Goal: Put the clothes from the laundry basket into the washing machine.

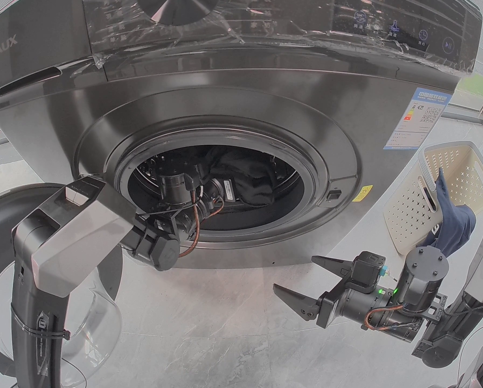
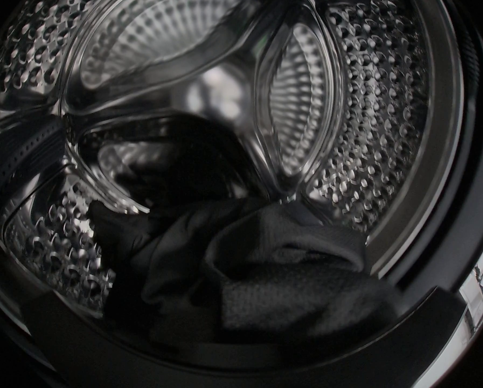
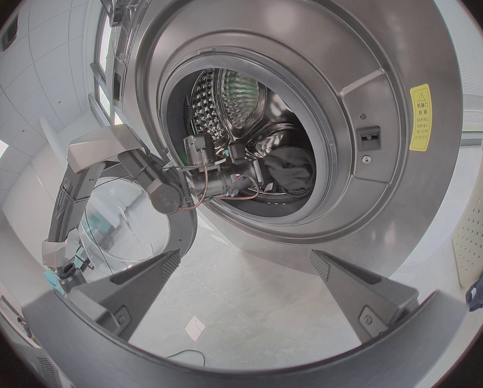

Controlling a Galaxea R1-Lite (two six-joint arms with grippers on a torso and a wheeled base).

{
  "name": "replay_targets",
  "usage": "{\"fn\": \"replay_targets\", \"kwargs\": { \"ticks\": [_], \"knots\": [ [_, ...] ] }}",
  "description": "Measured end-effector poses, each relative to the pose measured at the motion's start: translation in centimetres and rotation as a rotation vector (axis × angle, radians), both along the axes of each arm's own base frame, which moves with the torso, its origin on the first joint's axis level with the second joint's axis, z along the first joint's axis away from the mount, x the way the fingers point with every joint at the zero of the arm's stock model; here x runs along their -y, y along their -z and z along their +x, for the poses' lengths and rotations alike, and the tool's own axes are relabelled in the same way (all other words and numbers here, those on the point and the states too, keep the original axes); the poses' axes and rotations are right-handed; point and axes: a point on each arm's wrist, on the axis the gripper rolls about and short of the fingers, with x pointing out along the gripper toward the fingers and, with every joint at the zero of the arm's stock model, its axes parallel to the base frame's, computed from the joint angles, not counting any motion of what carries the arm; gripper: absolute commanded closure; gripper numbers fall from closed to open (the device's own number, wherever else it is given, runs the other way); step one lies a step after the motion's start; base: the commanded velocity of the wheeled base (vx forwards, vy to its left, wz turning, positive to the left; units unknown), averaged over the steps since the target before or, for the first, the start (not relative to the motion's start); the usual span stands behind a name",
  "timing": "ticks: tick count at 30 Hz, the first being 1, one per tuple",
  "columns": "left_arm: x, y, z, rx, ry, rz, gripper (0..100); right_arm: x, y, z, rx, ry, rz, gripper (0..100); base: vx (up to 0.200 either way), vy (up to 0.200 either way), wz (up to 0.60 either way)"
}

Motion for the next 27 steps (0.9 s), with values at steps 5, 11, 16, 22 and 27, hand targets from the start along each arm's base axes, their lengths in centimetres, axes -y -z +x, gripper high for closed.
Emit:
{"fn": "replay_targets", "kwargs": {
  "ticks": [5, 11, 16, 22, 27],
  "knots": [
    [0.5, -1.9, 1.8, 0.081, -0.054, -0.062, 100, 0.0, 0.0, 0.0, 0.0, -0.001, 0.0, 0, 0.0, 0.0, 0.0],
    [0.9, -3.3, 4.0, 0.154, -0.131, -0.131, 100, -0.1, 0.1, 0.0, -0.001, -0.003, -0.001, 0, 0.0, 0.0, 0.0],
    [1.1, -2.3, 4.6, 0.145, -0.146, -0.132, 0, -0.1, 0.1, -0.1, -0.002, -0.003, -0.002, 0, 0.0, 0.0, 0.0],
    [1.0, 0.0, 4.1, 0.066, -0.143, -0.086, 0, -0.1, 0.1, -0.1, -0.002, -0.004, -0.002, 0, 0.0, 0.0, 0.0],
    [0.3, 0.5, 2.3, -0.025, -0.103, -0.03, 0, -0.1, 0.1, -0.1, -0.003, -0.004, -0.003, 0, 0.0, 0.0, 0.0]
  ]
}}
